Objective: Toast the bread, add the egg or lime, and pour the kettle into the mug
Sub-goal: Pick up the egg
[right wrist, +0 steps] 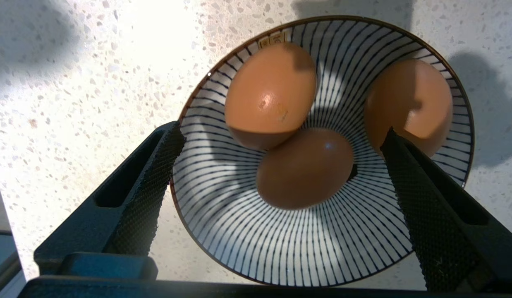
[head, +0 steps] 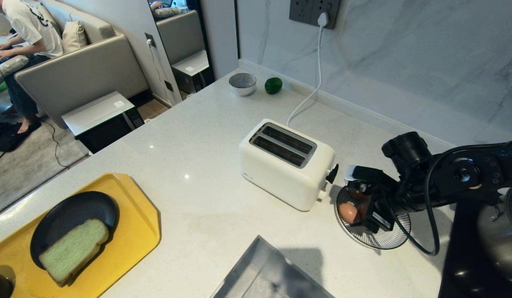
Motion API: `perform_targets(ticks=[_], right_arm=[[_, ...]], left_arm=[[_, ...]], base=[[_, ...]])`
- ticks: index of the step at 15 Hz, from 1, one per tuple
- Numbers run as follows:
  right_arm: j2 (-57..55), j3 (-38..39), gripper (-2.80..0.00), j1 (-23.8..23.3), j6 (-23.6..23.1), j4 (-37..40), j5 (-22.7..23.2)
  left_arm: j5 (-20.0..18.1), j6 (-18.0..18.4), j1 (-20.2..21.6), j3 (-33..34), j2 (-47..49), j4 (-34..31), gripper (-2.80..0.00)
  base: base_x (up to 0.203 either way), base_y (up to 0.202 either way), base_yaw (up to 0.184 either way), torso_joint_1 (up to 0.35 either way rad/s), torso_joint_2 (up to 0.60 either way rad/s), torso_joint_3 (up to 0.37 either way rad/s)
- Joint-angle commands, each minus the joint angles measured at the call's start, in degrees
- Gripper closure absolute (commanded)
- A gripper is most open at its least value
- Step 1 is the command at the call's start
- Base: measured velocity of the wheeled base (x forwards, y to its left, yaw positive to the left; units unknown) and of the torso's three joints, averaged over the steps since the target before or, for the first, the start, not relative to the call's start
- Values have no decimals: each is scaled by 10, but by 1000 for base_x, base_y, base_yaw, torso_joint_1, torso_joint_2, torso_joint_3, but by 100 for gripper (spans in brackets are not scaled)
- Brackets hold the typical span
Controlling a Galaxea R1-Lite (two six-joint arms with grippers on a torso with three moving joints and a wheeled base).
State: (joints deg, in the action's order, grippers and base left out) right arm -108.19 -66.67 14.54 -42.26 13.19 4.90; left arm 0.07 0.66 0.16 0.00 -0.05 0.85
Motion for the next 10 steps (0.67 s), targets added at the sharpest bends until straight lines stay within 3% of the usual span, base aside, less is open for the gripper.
perform_targets(ticks=[1,10], right_arm=[[-13,-10,-280,9,16,0,-4],[-40,-31,-280,8,22,-1,-17]], left_arm=[[0,0,0,0,0,0,0],[0,0,0,0,0,0,0]], base=[[0,0,0,0,0,0],[0,0,0,0,0,0]])
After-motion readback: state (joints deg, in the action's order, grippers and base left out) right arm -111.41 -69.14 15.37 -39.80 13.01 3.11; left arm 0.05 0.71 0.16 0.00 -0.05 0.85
